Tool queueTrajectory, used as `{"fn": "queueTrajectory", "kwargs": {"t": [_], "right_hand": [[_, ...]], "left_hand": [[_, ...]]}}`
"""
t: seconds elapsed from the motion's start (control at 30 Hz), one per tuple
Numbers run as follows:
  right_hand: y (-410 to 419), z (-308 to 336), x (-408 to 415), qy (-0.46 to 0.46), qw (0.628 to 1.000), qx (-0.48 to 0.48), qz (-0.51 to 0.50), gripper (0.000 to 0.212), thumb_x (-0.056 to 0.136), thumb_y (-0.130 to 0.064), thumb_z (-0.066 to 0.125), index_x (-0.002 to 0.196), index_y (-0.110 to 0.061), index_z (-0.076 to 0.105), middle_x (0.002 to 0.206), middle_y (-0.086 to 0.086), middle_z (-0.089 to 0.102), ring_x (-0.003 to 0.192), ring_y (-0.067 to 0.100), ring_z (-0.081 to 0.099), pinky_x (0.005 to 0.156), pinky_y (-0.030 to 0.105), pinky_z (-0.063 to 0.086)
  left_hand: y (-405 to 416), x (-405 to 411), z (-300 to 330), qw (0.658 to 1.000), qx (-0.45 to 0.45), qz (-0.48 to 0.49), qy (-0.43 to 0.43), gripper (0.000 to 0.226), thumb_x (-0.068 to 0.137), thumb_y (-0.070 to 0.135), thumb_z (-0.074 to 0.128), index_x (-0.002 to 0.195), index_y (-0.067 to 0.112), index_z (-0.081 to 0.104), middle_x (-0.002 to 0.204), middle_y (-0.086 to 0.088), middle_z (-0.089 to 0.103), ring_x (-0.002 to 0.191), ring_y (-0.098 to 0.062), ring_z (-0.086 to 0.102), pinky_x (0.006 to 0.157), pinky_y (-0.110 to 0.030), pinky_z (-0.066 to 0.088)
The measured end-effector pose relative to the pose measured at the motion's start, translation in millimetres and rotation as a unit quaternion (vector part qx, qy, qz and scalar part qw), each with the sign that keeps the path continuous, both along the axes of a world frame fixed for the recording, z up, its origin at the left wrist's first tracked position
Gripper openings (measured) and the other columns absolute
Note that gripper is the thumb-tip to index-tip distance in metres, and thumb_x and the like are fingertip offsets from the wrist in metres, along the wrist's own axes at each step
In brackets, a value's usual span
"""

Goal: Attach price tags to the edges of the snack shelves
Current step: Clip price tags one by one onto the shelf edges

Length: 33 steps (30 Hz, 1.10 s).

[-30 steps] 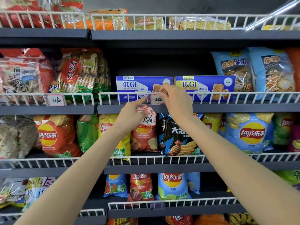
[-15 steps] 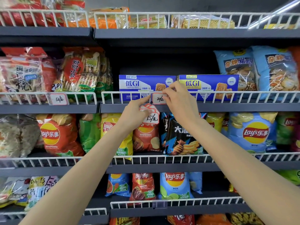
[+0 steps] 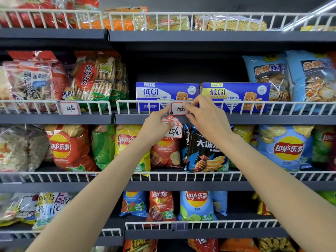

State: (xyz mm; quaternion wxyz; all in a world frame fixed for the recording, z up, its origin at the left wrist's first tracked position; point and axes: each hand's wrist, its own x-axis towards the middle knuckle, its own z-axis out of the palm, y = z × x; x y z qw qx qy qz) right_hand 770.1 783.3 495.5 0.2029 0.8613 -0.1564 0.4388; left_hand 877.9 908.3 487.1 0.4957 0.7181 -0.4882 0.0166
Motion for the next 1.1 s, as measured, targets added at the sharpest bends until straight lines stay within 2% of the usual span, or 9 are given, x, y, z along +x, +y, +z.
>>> {"fn": "queueTrajectory", "kwargs": {"t": [0.17, 0.27, 0.33, 0.37, 0.5, 0.63, 0.77, 0.87, 1.1], "right_hand": [[-7, -8, -7, 0.052, 0.992, 0.108, 0.038, 0.053, 0.095, -0.033, 0.047, 0.144, -0.029, 0.027, 0.111, 0.0, 0.047, 0.095, 0.011, 0.049, 0.069, 0.029, 0.049], [-5, -6, -13, -0.004, 0.954, 0.245, 0.173, 0.044, 0.093, -0.033, 0.052, 0.136, -0.028, 0.044, 0.097, -0.005, 0.056, 0.075, 0.002, 0.05, 0.073, 0.019, 0.048], [-2, -2, -21, -0.038, 0.924, 0.308, 0.223, 0.036, 0.091, -0.037, 0.055, 0.124, -0.024, 0.057, 0.092, -0.007, 0.06, 0.076, -0.002, 0.053, 0.068, 0.008, 0.042], [-1, -1, -26, -0.044, 0.916, 0.324, 0.234, 0.034, 0.089, -0.039, 0.057, 0.117, -0.021, 0.061, 0.09, -0.009, 0.061, 0.077, -0.002, 0.054, 0.065, 0.008, 0.041], [-12, 1, -52, -0.07, 0.915, 0.326, 0.229, 0.02, 0.083, -0.036, 0.065, 0.09, -0.017, 0.065, 0.075, -0.014, 0.059, 0.069, -0.003, 0.053, 0.062, 0.006, 0.04], [-38, -3, -89, -0.098, 0.9, 0.354, 0.234, 0.019, 0.083, -0.037, 0.066, 0.081, -0.018, 0.065, 0.069, -0.012, 0.06, 0.064, 0.0, 0.055, 0.056, 0.011, 0.04], [-78, -8, -138, -0.176, 0.867, 0.39, 0.256, 0.017, 0.081, -0.031, 0.07, 0.072, -0.017, 0.066, 0.062, -0.004, 0.062, 0.056, 0.008, 0.057, 0.05, 0.015, 0.041], [-117, -9, -184, -0.217, 0.854, 0.393, 0.262, 0.015, 0.08, -0.026, 0.072, 0.074, -0.012, 0.068, 0.063, 0.002, 0.064, 0.059, 0.014, 0.061, 0.05, 0.018, 0.046], [-231, 2, -300, -0.197, 0.872, 0.38, 0.237, 0.009, 0.078, -0.019, 0.073, 0.084, -0.012, 0.072, 0.061, -0.009, 0.062, 0.053, 0.001, 0.055, 0.049, 0.016, 0.044]], "left_hand": [[-1, -8, -5, 0.998, -0.057, 0.028, 0.005, 0.058, 0.094, 0.017, 0.051, 0.145, 0.034, 0.028, 0.135, -0.003, 0.051, 0.094, -0.019, 0.064, 0.086, -0.042, 0.055], [-6, -19, -5, 0.991, -0.128, 0.044, -0.02, 0.049, 0.094, 0.016, 0.052, 0.138, 0.032, 0.039, 0.13, 0.002, 0.053, 0.088, -0.008, 0.06, 0.09, -0.03, 0.047], [-14, -27, -5, 0.989, -0.143, 0.033, -0.027, 0.036, 0.093, 0.018, 0.053, 0.128, 0.027, 0.049, 0.124, 0.005, 0.057, 0.097, -0.003, 0.05, 0.09, -0.026, 0.043], [-19, -30, -5, 0.989, -0.146, 0.025, -0.014, 0.03, 0.093, 0.021, 0.054, 0.123, 0.024, 0.053, 0.12, 0.004, 0.06, 0.104, -0.009, 0.055, 0.092, -0.03, 0.045], [-39, -52, -4, 0.988, -0.149, -0.017, 0.027, 0.03, 0.09, 0.029, 0.057, 0.117, 0.018, 0.059, 0.111, -0.002, 0.066, 0.106, -0.018, 0.061, 0.095, -0.045, 0.049], [-64, -89, 1, 0.985, -0.154, -0.077, 0.028, 0.011, 0.093, 0.023, 0.055, 0.093, 0.033, 0.059, 0.099, 0.005, 0.067, 0.099, -0.015, 0.063, 0.092, -0.043, 0.051], [-110, -140, 4, 0.98, -0.165, -0.107, 0.04, 0.013, 0.094, 0.021, 0.053, 0.105, 0.02, 0.059, 0.107, -0.001, 0.067, 0.102, -0.017, 0.061, 0.094, -0.039, 0.049], [-154, -189, 4, 0.974, -0.181, -0.127, 0.044, 0.015, 0.093, 0.017, 0.053, 0.106, 0.017, 0.061, 0.105, -0.003, 0.068, 0.103, -0.019, 0.062, 0.093, -0.035, 0.048], [-259, -302, 8, 0.973, -0.198, -0.105, 0.058, 0.021, 0.092, 0.012, 0.052, 0.085, 0.031, 0.057, 0.083, -0.001, 0.063, 0.077, -0.02, 0.057, 0.078, -0.046, 0.05]]}}
